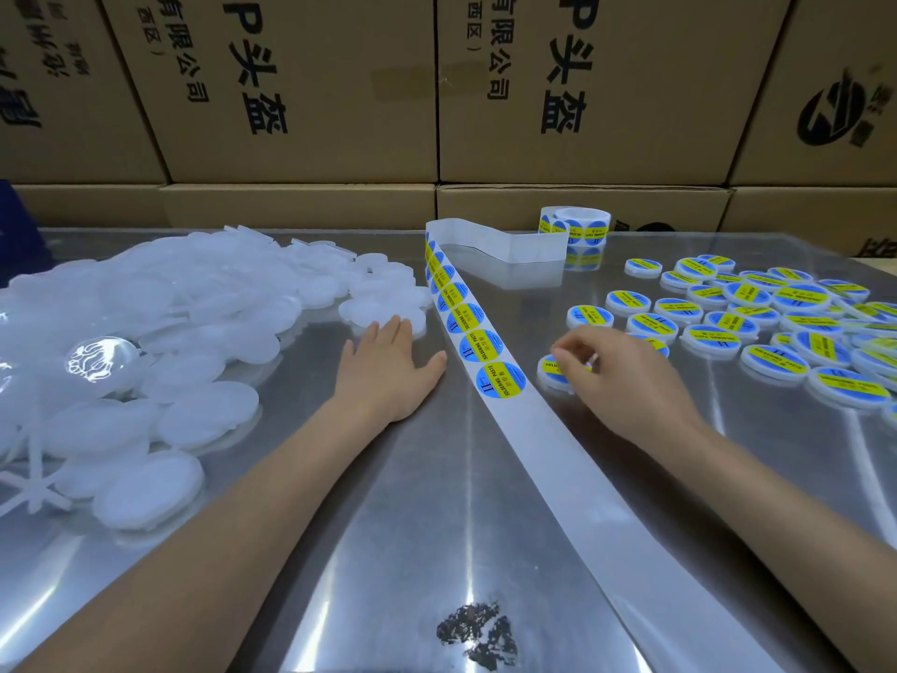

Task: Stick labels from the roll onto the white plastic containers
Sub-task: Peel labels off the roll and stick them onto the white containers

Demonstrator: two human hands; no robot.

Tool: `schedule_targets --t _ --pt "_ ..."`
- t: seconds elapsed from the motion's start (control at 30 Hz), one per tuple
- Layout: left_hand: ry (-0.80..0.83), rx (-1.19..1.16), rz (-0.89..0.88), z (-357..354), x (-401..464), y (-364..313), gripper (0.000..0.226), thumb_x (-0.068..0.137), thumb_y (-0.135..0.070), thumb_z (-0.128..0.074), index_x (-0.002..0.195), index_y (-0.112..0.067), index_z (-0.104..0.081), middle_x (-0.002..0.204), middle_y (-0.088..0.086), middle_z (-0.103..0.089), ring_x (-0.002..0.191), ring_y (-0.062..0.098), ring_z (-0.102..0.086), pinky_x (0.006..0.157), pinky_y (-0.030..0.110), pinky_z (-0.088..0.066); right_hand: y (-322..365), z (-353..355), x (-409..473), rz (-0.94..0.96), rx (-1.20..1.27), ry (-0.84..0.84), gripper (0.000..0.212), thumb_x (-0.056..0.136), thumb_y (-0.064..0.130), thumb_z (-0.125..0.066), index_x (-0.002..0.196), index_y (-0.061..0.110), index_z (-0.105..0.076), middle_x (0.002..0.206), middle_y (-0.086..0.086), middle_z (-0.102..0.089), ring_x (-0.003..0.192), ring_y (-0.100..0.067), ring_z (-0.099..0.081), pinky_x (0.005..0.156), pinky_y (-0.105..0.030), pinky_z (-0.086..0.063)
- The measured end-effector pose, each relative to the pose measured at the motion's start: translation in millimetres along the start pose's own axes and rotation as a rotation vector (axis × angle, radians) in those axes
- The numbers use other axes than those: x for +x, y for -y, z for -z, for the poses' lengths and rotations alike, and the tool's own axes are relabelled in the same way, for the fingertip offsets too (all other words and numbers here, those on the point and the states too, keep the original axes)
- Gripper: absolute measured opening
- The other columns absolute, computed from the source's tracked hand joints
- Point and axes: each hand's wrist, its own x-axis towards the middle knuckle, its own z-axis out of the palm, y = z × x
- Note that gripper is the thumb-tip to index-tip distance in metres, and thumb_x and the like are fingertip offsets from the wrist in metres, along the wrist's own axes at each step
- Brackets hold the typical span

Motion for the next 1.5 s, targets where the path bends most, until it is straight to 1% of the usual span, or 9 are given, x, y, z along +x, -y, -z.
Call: schedule_targets --t 0.13,0.3,0.43,0.53,0.73,0.83,0.97,1.13,1.5 --pt "-0.183 0.031 -0.085 2 -8 -3 0.050 0.094 -0.046 -0.039 0.127 -0.010 -0.052 0.131 0.007 -0.048 0.120 0.024 -0.043 0.094 0.033 -0.034 0 -10 2 0.040 -0.123 0.083 0.027 0.094 0.037 -0.046 0.106 0.020 -0.063 0.109 -0.004 -0.064 0.100 -0.024 -0.057 0.080 -0.036 -0.043" --pt "-0.234 0.040 -0.127 4 -19 -10 0.037 0.095 -0.038 -0.041 0.116 -0.013 -0.058 0.114 0.004 -0.051 0.101 0.023 -0.052 0.069 0.029 -0.037 -18 -14 6 -0.099 -0.308 0.128 0.051 0.098 0.045 -0.034 0.139 0.015 -0.037 0.148 -0.006 -0.038 0.138 -0.026 -0.027 0.110 -0.043 -0.018" --pt "-0.268 0.139 -0.186 6 -22 -18 0.035 0.098 -0.039 -0.035 0.110 -0.013 -0.055 0.113 0.003 -0.052 0.097 0.023 -0.055 0.064 0.029 -0.034 -6 -11 6 0.169 -0.090 -0.020 0.037 0.096 0.031 -0.048 0.129 0.017 -0.054 0.131 -0.003 -0.056 0.128 -0.022 -0.041 0.106 -0.035 -0.027" --pt "-0.243 0.194 -0.220 4 -25 -25 0.035 0.099 -0.043 -0.032 0.108 -0.014 -0.049 0.113 0.002 -0.051 0.100 0.022 -0.054 0.062 0.030 -0.029 7 -19 2 0.342 -0.027 0.099 0.030 0.096 0.024 -0.048 0.124 0.019 -0.058 0.129 0.002 -0.058 0.125 -0.019 -0.044 0.103 -0.033 -0.030" --pt "-0.171 -0.091 -0.379 3 -30 -23 0.044 0.090 -0.058 -0.044 0.114 -0.022 -0.053 0.114 -0.008 -0.059 0.099 0.018 -0.055 0.080 0.030 -0.039 9 -25 -2 0.256 0.126 0.242 0.027 0.097 0.023 -0.045 0.122 0.027 -0.054 0.116 0.009 -0.065 0.110 -0.017 -0.056 0.092 -0.039 -0.043" --pt "-0.051 -0.204 -0.404 3 -32 -22 0.058 0.081 -0.067 -0.051 0.123 -0.028 -0.054 0.099 -0.013 -0.060 0.091 0.011 -0.053 0.085 0.029 -0.040 9 -25 -3 0.239 0.235 0.229 0.027 0.092 0.019 -0.055 0.117 0.028 -0.057 0.104 0.011 -0.066 0.102 -0.010 -0.058 0.090 -0.038 -0.046" --pt "-0.005 -0.307 -0.402 2 -31 -20 0.070 0.076 -0.066 -0.061 0.132 -0.026 -0.051 0.124 -0.011 -0.057 0.112 0.008 -0.051 0.098 0.031 -0.040 6 -27 -2 0.244 0.181 0.289 0.040 0.090 0.026 -0.059 0.129 0.027 -0.052 0.099 -0.001 -0.061 0.097 -0.006 -0.045 0.088 -0.030 -0.043" --pt "-0.013 -0.421 -0.430 4 -31 -19 0.039 0.077 -0.055 -0.067 0.109 -0.033 -0.066 0.107 -0.015 -0.062 0.100 -0.001 -0.053 0.089 0.030 -0.046 7 -27 -3 0.241 0.163 0.232 0.033 0.088 0.028 -0.061 0.120 0.030 -0.056 0.095 -0.002 -0.063 0.093 -0.008 -0.047 0.084 -0.035 -0.045" --pt "-0.010 -0.324 -0.434 3 -30 -20 0.037 0.082 -0.056 -0.060 0.106 -0.031 -0.072 0.119 -0.019 -0.061 0.110 0.000 -0.053 0.089 0.031 -0.046 11 -23 -6 0.311 0.132 0.073 0.018 0.083 0.023 -0.068 0.100 0.028 -0.062 0.097 0.015 -0.061 0.097 -0.012 -0.052 0.083 -0.036 -0.045"
